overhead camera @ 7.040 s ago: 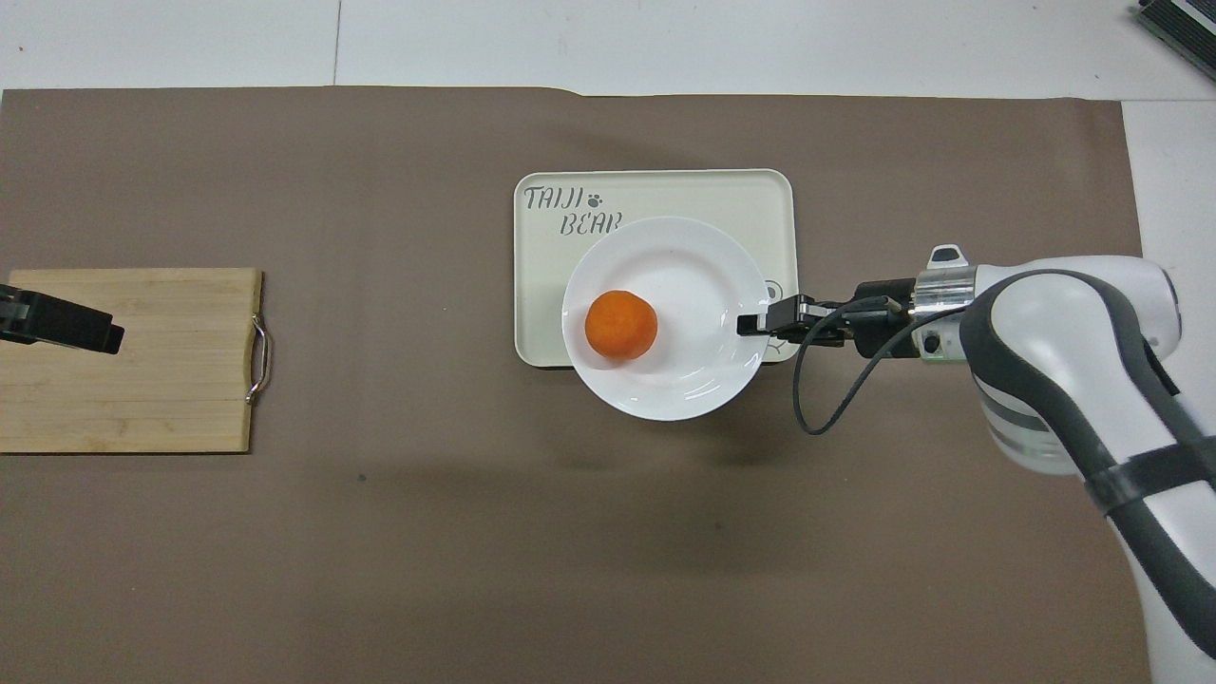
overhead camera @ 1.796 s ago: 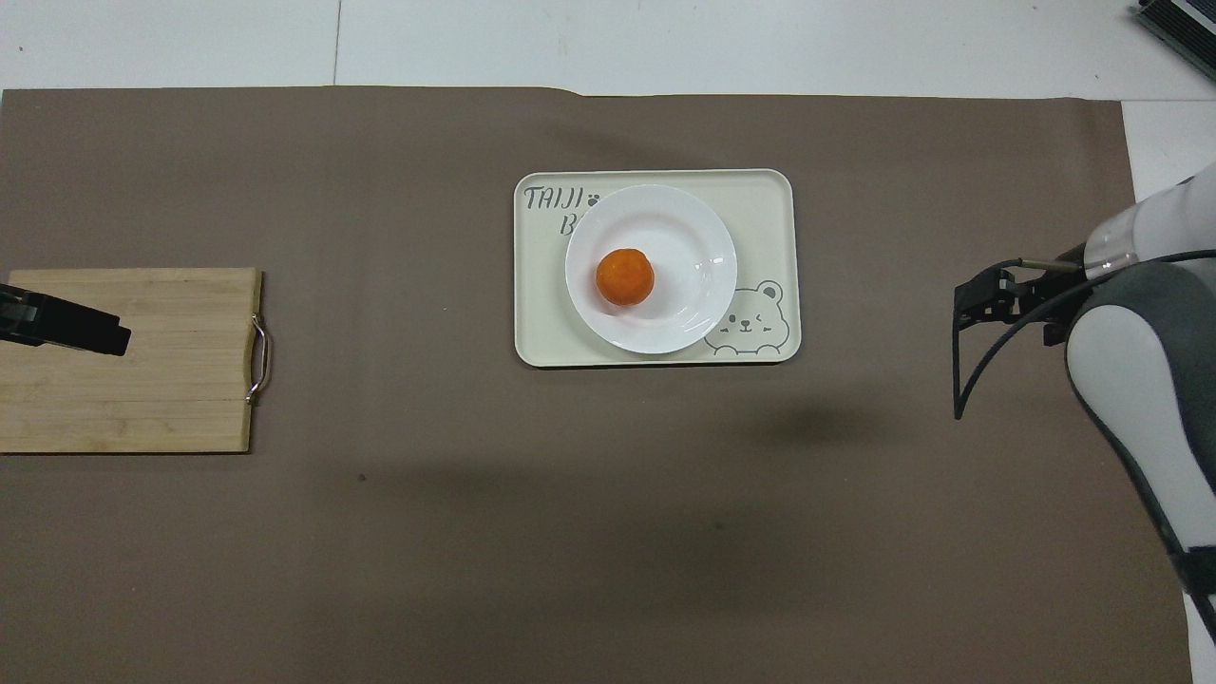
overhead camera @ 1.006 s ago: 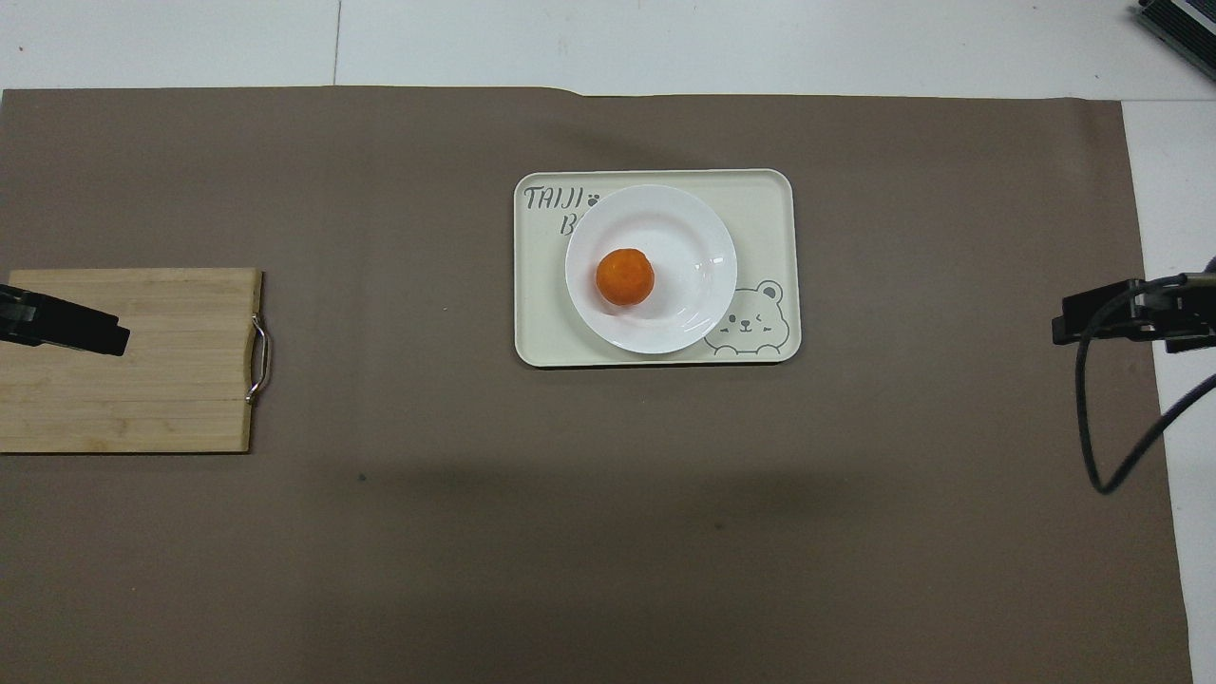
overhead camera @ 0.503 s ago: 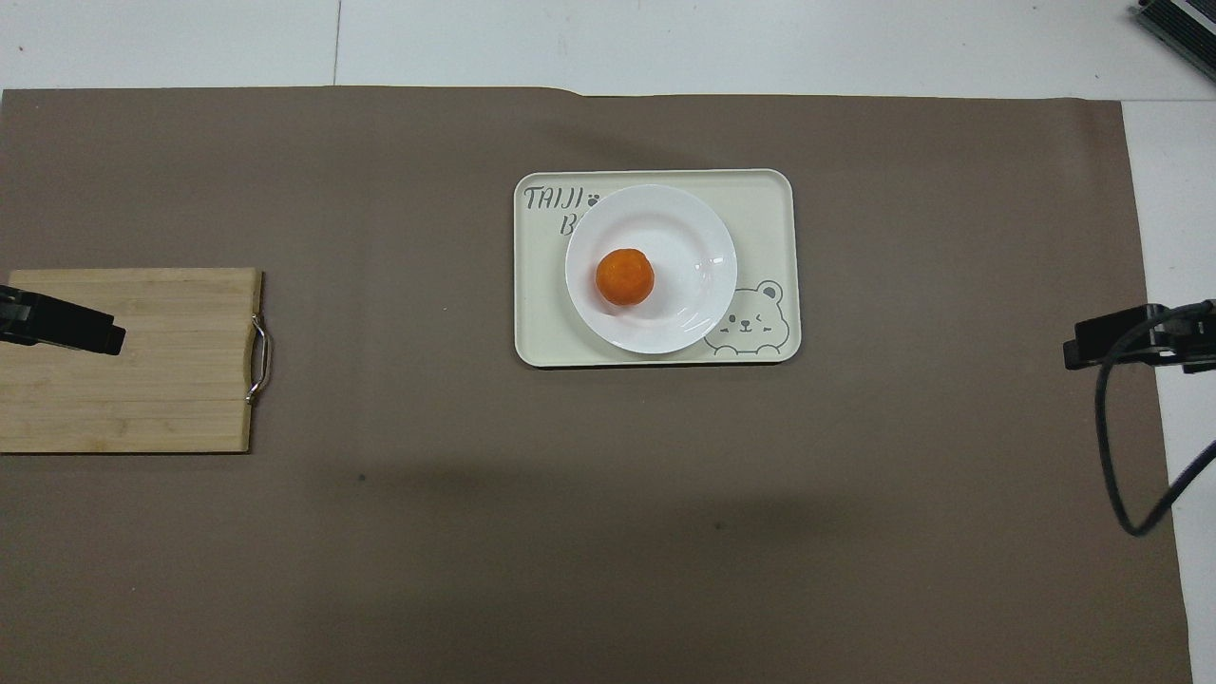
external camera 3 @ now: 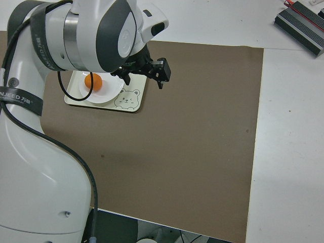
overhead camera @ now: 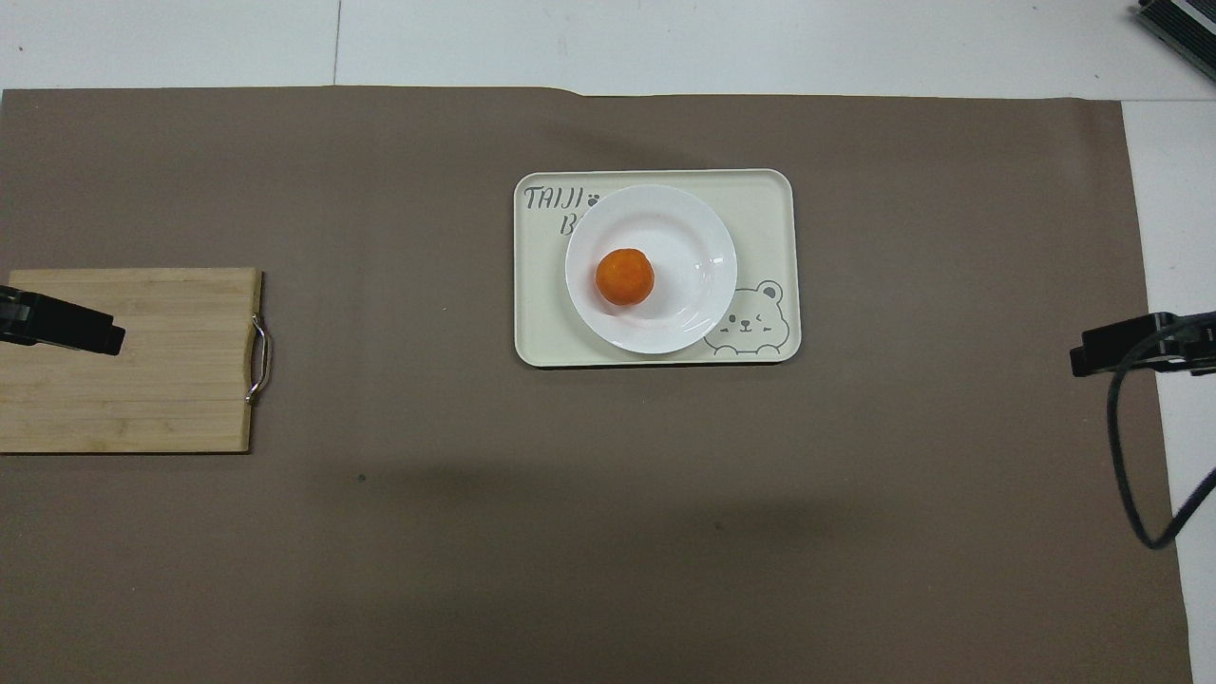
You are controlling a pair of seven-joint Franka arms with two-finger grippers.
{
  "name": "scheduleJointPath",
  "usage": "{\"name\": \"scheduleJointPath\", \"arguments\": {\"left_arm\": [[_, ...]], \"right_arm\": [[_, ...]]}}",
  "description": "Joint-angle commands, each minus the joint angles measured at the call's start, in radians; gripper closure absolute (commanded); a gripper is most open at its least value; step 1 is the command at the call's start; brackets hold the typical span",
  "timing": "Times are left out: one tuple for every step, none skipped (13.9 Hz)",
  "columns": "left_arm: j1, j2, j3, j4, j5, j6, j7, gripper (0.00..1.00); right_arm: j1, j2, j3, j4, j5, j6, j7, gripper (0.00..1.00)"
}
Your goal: Place orange and plate with both arms
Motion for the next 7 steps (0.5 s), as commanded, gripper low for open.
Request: {"name": "scheduleJointPath", "arguments": {"left_arm": [[0.007,-0.018,-0.004,-0.014,-0.003,-0.005,-0.004,0.00],[0.007,-0.018,-0.004,-0.014,-0.003,-0.005,-0.004,0.00],[0.007,-0.018,-0.004,-0.014,-0.003,-0.005,-0.004,0.00],[0.007,-0.018,-0.004,-0.014,-0.003,-0.005,-0.004,0.00],[0.007,-0.018,-0.004,-0.014,-0.003,-0.005,-0.004,0.00],[0.007,-0.018,-0.004,-0.014,-0.003,-0.005,-0.004,0.00],[0.007,-0.018,-0.004,-0.014,-0.003,-0.005,-0.004,0.00]], "right_arm": [[-0.009,-0.027,0.010,-0.015,-0.033,-0.008,-0.023,0.00],[-0.007,-0.027,0.012,-0.015,-0.033,-0.005,-0.023,0.00],[-0.006,-0.027,0.012,-0.015,-0.034,-0.002,-0.023,0.00],[-0.001,-0.027,0.012,-0.017,-0.043,0.003,-0.023,0.00],[0.000,-0.027,0.012,-0.017,-0.057,0.003,-0.023,0.00],[-0.001,-0.027,0.012,-0.017,-0.057,0.003,-0.023,0.00],[-0.001,-0.028,0.012,-0.017,-0.057,0.001,-0.021,0.00]]}}
